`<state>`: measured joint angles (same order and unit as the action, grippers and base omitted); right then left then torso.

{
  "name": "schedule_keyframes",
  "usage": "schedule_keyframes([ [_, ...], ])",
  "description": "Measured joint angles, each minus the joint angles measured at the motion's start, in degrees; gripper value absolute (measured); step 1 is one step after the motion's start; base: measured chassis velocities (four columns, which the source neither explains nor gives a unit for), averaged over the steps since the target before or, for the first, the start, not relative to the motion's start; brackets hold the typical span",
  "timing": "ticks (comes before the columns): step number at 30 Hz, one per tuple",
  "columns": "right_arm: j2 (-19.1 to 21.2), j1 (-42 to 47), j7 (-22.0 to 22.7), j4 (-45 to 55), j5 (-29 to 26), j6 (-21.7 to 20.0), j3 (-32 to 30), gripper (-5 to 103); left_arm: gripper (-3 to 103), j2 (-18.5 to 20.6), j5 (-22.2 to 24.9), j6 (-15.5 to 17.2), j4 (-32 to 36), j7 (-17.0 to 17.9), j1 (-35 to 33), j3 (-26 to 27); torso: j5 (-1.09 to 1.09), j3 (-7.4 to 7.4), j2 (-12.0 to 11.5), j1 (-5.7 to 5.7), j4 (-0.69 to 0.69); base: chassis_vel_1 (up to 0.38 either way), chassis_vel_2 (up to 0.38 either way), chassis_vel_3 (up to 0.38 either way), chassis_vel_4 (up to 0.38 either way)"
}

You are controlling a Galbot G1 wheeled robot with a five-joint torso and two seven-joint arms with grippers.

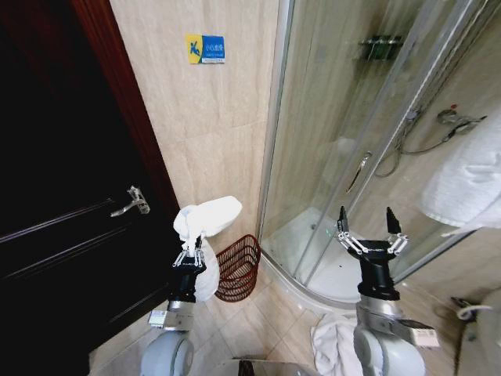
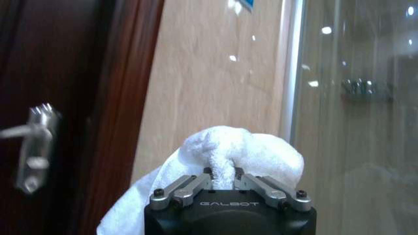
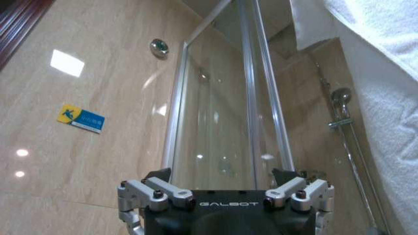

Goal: Discard the used towel into the hamper.

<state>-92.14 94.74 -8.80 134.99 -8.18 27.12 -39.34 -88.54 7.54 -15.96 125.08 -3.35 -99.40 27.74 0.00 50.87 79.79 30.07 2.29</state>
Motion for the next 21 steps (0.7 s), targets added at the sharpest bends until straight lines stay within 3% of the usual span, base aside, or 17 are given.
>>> schedule_keyframes([
  [8, 0.10, 2.92, -1.39, -1.19, 1.11, 3.97, -0.32, 100, 8, 7.28, 4.92, 1.75, -12.65, -1.46, 8.71, -0.84, 0.00, -0.01, 0.01, -0.04, -0.01, 0.000, 0.000, 0.000, 0.000],
  [21, -0.01, 5.88, -1.47, 1.94, 4.75, 4.81, -0.08, 100, 8, 13.61, 12.28, 3.99, -28.70, -2.59, 20.10, -4.57, -0.02, -0.01, 0.01, -0.02, -0.02, 0.000, 0.000, 0.000, 0.000],
])
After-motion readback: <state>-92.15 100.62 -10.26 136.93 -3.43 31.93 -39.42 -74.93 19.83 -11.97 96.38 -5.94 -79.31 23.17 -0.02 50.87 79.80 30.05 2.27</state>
